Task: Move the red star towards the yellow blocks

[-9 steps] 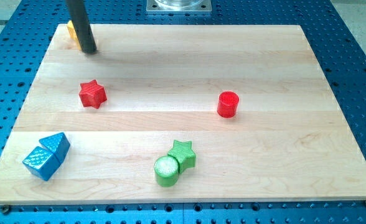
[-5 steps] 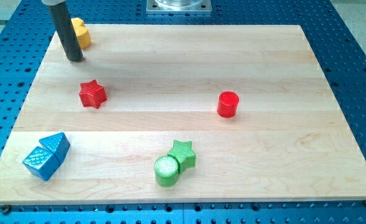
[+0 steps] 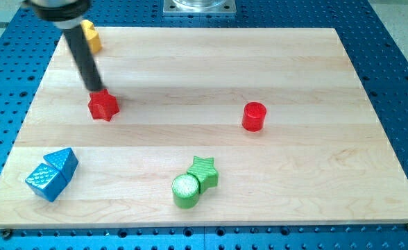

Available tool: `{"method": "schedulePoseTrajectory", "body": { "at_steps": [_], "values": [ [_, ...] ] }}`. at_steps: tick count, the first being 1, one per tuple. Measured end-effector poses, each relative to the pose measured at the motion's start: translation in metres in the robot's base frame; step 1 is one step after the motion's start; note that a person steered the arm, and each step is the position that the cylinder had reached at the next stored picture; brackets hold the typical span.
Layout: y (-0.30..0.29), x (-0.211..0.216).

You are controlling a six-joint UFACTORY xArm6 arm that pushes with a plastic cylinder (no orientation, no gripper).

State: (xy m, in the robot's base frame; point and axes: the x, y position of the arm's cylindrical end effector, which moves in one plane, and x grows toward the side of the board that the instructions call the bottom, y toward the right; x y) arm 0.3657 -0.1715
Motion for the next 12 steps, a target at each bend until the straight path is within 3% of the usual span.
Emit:
{"method": "schedulePoseTrajectory", "body": {
  "at_steps": [1, 5, 8, 9, 11, 12],
  "values": [
    [0.054, 0.006],
    [-0.009, 0.104],
    [-0.062, 0.077],
    [-0.051, 0.077],
    [-0.024, 0.03],
    [0.038, 0.03]
  ]
}}
